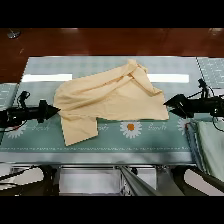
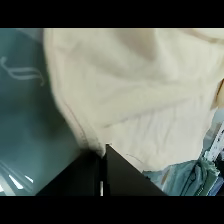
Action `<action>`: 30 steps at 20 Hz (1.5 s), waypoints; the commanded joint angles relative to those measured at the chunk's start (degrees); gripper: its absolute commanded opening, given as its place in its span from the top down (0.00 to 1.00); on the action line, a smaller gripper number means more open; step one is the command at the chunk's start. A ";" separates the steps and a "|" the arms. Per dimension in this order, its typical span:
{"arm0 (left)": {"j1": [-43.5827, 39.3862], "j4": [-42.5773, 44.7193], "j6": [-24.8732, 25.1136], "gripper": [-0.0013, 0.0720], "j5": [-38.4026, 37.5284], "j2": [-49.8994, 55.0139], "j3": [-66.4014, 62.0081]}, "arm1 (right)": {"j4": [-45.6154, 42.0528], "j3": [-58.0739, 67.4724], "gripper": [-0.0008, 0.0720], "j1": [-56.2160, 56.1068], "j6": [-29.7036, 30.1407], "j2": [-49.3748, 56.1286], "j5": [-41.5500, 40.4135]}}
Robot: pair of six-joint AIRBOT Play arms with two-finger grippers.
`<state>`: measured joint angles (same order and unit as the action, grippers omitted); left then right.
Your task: Fold the shirts.
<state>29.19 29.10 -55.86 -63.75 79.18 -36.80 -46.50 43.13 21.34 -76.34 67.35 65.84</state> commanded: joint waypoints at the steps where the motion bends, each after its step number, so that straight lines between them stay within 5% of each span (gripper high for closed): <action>1: -0.66 -1.07 1.84 0.96 -3.65 0.37 -3.21 | -8.59 -0.13 0.14 4.09 -4.11 -0.07 0.35; 5: -0.76 -1.05 1.84 0.96 -6.01 0.37 -4.61 | -20.33 -1.84 0.14 5.62 -11.15 0.00 0.52; 19: -5.05 -4.44 1.84 0.96 -5.73 0.37 -4.66 | -2.49 7.17 0.14 -9.44 -8.04 16.39 -4.61; 20: -5.05 -5.73 1.86 0.96 -5.73 0.37 -4.68 | -2.45 8.04 0.26 -10.80 -8.00 16.92 -4.61; 21: -5.05 -6.93 1.84 0.96 -5.77 0.33 -4.81 | -2.67 9.42 0.68 -11.96 -7.37 17.05 -4.28; 22: -5.05 -7.76 1.84 0.96 -5.95 0.13 -5.33 | -2.69 11.21 0.95 -12.66 -5.70 17.05 -3.67; 30: -4.90 -19.67 0.57 0.96 -5.84 -12.31 -30.38 | -3.50 53.44 0.95 -12.98 -5.77 13.53 6.47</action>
<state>24.27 14.74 -54.85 -71.68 72.07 -56.75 -50.09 80.40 8.64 -82.11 82.48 69.63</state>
